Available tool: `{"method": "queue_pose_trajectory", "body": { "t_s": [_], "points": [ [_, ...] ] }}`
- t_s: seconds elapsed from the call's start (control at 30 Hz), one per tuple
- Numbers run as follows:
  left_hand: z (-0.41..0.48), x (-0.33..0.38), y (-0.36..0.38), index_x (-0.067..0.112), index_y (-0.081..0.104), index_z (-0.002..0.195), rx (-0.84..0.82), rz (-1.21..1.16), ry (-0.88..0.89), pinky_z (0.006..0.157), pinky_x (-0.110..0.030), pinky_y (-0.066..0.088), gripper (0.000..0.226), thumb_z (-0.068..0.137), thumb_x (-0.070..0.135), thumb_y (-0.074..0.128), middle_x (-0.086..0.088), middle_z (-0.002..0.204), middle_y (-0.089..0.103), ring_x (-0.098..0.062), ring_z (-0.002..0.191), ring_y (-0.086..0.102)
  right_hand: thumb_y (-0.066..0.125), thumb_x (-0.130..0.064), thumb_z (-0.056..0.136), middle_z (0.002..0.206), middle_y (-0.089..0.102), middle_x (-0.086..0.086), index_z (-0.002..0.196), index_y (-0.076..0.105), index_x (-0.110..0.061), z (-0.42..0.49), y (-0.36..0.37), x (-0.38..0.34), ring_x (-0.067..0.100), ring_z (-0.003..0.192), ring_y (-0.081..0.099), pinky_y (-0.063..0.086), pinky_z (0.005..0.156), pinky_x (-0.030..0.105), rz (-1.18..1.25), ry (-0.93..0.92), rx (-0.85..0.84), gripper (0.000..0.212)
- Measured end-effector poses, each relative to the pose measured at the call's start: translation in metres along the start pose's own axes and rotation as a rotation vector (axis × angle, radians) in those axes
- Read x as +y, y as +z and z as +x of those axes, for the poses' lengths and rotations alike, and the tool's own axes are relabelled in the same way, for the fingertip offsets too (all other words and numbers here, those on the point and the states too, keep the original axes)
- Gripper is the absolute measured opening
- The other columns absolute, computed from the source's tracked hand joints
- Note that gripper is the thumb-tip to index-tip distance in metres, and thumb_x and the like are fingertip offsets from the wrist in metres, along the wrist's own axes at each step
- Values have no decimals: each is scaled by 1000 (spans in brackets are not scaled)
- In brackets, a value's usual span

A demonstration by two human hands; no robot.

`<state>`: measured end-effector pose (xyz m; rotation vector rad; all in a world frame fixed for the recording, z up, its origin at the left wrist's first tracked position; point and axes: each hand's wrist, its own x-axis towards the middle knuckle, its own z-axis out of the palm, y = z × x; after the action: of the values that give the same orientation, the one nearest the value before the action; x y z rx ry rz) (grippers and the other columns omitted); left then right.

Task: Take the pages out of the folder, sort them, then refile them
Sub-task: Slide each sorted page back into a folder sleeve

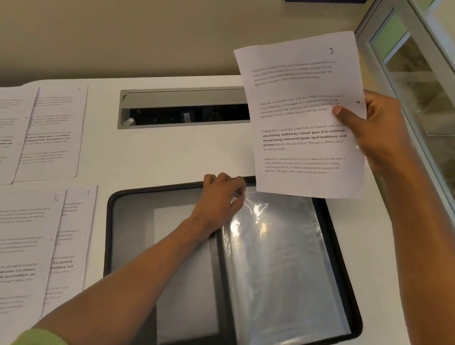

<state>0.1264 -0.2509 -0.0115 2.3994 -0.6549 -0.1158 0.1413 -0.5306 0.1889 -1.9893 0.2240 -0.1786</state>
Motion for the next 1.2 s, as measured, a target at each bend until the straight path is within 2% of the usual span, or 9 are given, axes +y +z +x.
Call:
{"method": "queue_pose_trajectory", "body": {
  "t_s": [0.13, 0.17, 0.27, 0.37, 0.5, 0.7, 0.87, 1.03, 1.2],
  "points": [
    [7, -1, 5, 42, 73, 109, -27, -207, -190, 101, -33, 30, 19, 94, 32, 70, 22, 94, 72, -1, 101, 59, 66, -19, 99, 110, 76, -12, 121, 72, -22, 13, 16, -15, 12, 88, 76, 62, 73, 25, -77, -41, -86, 23],
    [8, -1, 7, 48, 75, 104, -18, -302, -246, 108, -39, 38, 19, 91, 35, 73, 24, 93, 74, 2, 98, 65, 65, -18, 100, 109, 75, -14, 120, 72, -22, 17, 20, -18, 11, 88, 76, 62, 73, 25, -92, -54, -106, 21],
    [9, -1, 10, 54, 74, 81, 24, -422, -343, 105, -50, 48, 19, 84, 36, 80, 32, 89, 74, 5, 88, 70, 66, -17, 99, 110, 76, -9, 119, 73, -17, 31, 32, -25, 10, 90, 76, 63, 79, 30, -130, -93, -146, 22],
    [7, 3, 12, 41, 77, 83, 71, -316, -304, 106, -40, 39, 12, 87, 31, 81, 24, 86, 74, 1, 93, 66, 67, -17, 98, 110, 77, 1, 118, 73, -10, 44, 43, -29, 14, 91, 76, 62, 82, 39, -169, -100, -175, 22],
    [-1, 8, 5, 35, 79, 93, 108, -147, -181, 91, -31, 23, 4, 91, 32, 79, 22, 98, 72, -4, 104, 48, 68, -14, 97, 108, 77, 3, 114, 75, -9, 54, 56, -32, 15, 90, 76, 62, 82, 40, -213, -110, -248, 19],
    [-3, 6, 1, 32, 82, 96, 154, -127, -95, 86, -30, 20, 6, 90, 30, 81, 19, 99, 74, -7, 101, 48, 65, -16, 99, 108, 77, -2, 120, 73, -13, 62, 76, -24, 11, 85, 76, 62, 74, 26, -227, -54, -364, 22],
    [1, 6, 0, 30, 81, 97, 131, -155, -85, 87, -28, 21, 7, 91, 28, 79, 17, 103, 73, -8, 107, 50, 67, -21, 98, 111, 75, 0, 123, 70, -15, 66, 99, -3, 17, 86, 77, 64, 72, 31, -190, 64, -452, 26],
    [4, 8, 1, 32, 78, 104, 37, -82, -123, 88, -30, 20, 10, 94, 32, 74, 17, 109, 72, -8, 111, 49, 69, -26, 97, 114, 74, 5, 127, 66, -14, 65, 116, 27, 23, 92, 76, 64, 79, 39, -200, 188, -510, 32],
    [11, 14, 7, 32, 71, 112, -41, -51, -109, 84, -33, 18, 22, 93, 43, 72, 18, 100, 69, -10, 104, 50, 63, -19, 102, 128, 66, 12, 141, 57, -13, 64, 106, 54, 27, 105, 68, 58, 93, 42, -367, 286, -461, 40]
  ]
}}
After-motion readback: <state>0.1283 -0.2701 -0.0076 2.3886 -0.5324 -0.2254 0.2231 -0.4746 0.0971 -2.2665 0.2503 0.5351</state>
